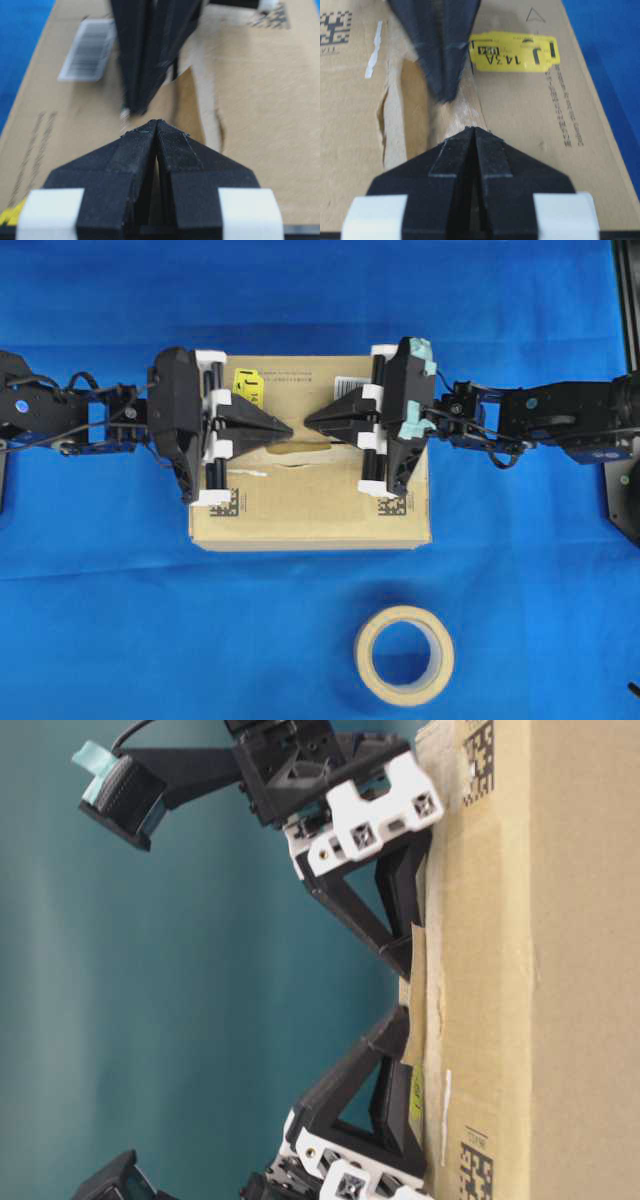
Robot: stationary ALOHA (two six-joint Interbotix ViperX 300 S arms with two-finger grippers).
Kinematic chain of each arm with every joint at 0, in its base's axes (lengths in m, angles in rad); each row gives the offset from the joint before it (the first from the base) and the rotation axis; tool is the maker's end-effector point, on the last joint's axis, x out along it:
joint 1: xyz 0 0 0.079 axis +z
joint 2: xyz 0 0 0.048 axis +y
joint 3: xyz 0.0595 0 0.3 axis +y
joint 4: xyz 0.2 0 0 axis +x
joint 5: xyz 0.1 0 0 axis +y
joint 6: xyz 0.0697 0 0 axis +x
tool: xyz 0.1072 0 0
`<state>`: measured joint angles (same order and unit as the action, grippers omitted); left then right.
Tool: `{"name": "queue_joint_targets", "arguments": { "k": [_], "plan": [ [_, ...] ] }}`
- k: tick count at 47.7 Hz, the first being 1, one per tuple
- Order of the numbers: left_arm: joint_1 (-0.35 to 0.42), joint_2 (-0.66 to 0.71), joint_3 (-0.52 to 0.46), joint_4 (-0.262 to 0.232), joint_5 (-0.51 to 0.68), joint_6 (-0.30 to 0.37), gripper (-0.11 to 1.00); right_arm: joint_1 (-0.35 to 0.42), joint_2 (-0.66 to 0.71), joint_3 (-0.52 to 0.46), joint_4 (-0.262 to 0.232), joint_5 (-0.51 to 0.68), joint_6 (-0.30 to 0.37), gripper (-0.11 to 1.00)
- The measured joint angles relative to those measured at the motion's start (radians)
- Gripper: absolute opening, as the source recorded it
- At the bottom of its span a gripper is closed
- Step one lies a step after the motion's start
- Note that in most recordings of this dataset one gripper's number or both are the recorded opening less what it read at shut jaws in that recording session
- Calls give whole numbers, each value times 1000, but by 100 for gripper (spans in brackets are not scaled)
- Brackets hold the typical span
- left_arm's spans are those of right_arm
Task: Apply tape along the seams of the closed cardboard box to seal it securely.
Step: 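Slide both grippers apart along the seam smoothing the tape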
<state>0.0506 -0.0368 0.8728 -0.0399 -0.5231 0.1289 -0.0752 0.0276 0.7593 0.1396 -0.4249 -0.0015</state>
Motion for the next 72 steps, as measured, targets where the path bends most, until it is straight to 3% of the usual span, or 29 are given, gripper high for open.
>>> {"name": "queue_joint_targets", "arguments": {
  "k": [17, 38, 51, 72],
  "plan": [
    [-46, 5, -8, 2, -20, 6, 0, 40, 6, -11, 0, -11, -2, -1],
    [-29, 31, -8, 2, 20, -8, 0, 74, 6, 6, 2, -9, 3, -1],
    [-25, 37, -6, 2, 43, -18, 0, 91, 9, 25, 31, -9, 3, -1],
    [-23, -44, 103, 2, 64, -89, 0, 92, -44, 107, 72, -21, 5, -1]
  ]
}}
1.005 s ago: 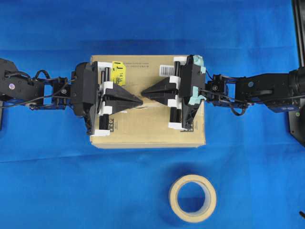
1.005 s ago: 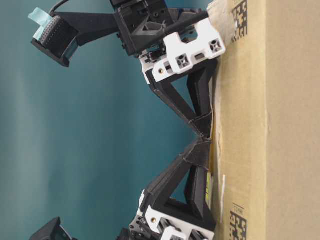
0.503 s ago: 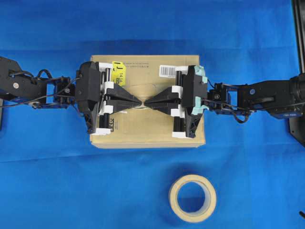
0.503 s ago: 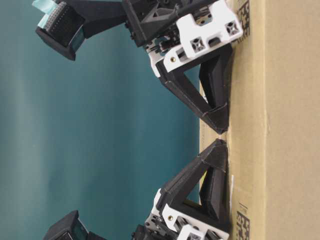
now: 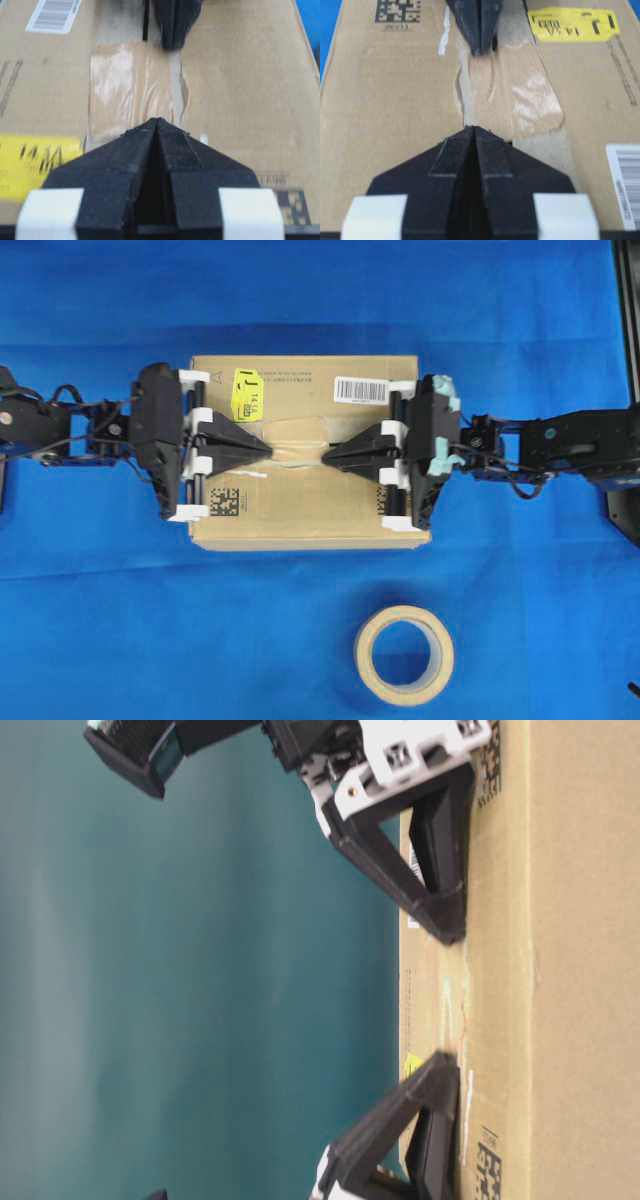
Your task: Apply tape along the seams of the closed cardboard box to seal it securely.
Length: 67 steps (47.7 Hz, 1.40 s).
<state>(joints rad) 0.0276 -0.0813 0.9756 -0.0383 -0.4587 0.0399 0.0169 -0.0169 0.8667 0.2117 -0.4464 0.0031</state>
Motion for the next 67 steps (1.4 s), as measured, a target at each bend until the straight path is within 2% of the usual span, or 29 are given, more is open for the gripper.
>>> {"name": "queue_joint_targets", "arguments": {
  "k": [14, 24, 30, 43, 54, 67],
  "plan": [
    [-9, -34, -14, -2, 21, 8, 0, 2, -51, -3, 0, 9, -12, -1],
    [-17, -138, -55, 0, 100, 18, 0, 2, -209, -15, -15, 75, -37, -1],
    [-9, -222, -48, 0, 127, 41, 0, 2, -310, 6, -18, 118, -54, -1],
    [8, -454, 106, 0, 150, 43, 0, -8, -563, 161, -17, 207, -54, -1],
    [6, -706, 239, 0, 245, 28, 0, -6, -795, 328, -17, 287, -52, -1],
    [6, -928, 359, 0, 396, 26, 0, -12, -900, 449, -17, 342, -52, -1]
  ]
}}
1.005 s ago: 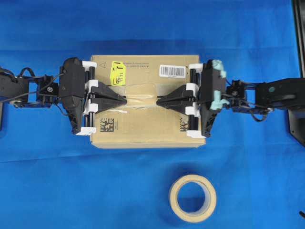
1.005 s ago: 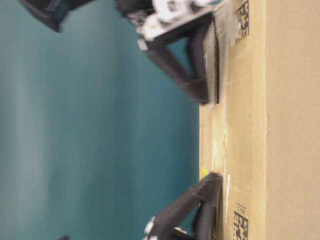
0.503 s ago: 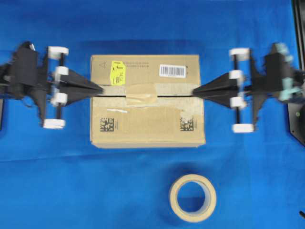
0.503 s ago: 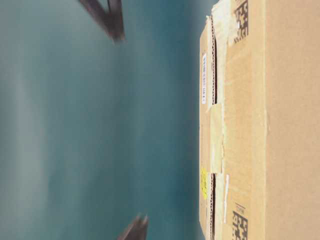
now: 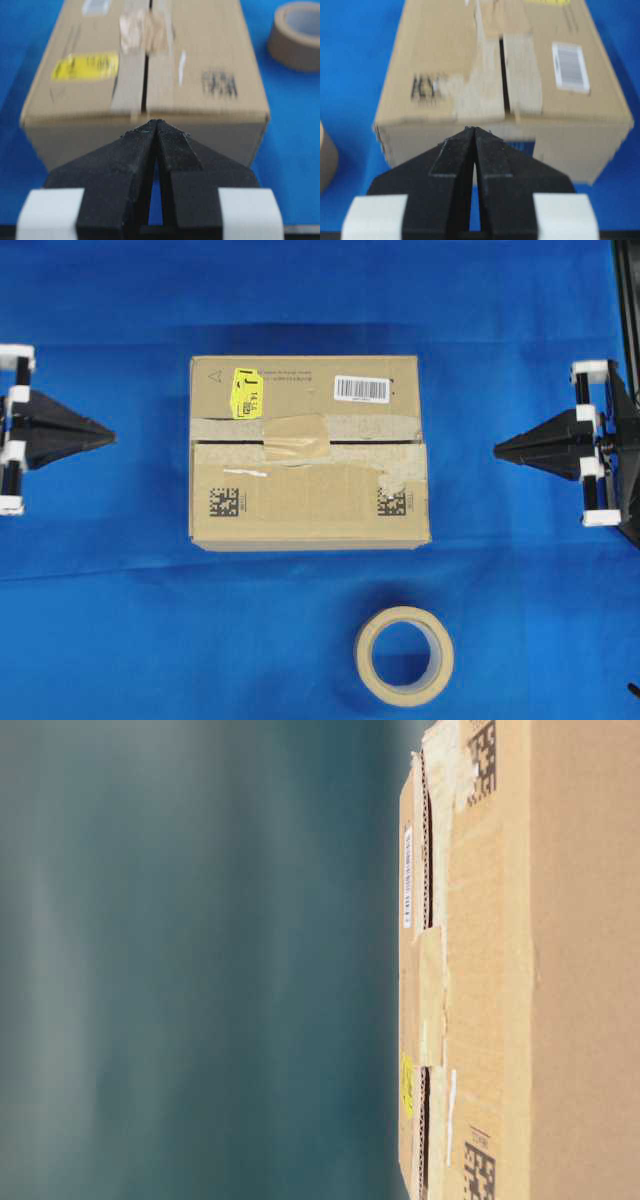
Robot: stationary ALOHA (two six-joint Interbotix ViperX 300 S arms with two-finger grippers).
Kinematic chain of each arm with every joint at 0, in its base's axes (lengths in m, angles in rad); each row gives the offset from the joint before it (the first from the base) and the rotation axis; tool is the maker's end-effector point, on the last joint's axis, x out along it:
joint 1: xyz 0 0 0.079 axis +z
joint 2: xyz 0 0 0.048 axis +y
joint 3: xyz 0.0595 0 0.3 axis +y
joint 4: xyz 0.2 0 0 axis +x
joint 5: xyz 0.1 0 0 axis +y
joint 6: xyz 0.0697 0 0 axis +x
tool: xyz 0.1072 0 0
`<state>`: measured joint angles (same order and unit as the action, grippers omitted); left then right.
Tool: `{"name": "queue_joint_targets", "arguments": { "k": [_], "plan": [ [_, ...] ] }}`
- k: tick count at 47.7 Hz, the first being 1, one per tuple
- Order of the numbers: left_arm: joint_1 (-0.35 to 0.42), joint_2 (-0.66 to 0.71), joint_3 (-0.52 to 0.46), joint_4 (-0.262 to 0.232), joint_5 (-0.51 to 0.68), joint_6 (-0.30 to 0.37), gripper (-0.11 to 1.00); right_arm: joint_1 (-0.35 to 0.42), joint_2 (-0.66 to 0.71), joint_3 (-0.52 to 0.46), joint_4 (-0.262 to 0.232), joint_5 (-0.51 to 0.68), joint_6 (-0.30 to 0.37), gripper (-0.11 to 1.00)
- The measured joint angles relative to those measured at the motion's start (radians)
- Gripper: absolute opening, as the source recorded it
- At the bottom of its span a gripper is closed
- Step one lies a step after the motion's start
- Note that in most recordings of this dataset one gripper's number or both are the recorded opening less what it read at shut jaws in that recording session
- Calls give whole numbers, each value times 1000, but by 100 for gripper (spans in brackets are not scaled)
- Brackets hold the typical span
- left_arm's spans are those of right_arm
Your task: Apply tape along the seams of the closed cardboard box to seal it securely.
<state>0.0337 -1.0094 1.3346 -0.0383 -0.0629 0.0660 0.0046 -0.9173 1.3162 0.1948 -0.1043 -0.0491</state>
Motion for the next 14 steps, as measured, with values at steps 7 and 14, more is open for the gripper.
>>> {"name": "queue_joint_targets", "arguments": {
  "k": [7, 14],
  "plan": [
    [-2, -66, 54, 0, 14, 0, 0, -8, 5, 37, 0, 2, 3, -1],
    [0, -86, 66, -2, 17, 0, 0, -9, 26, 61, 2, -6, 5, -1]
  ]
}}
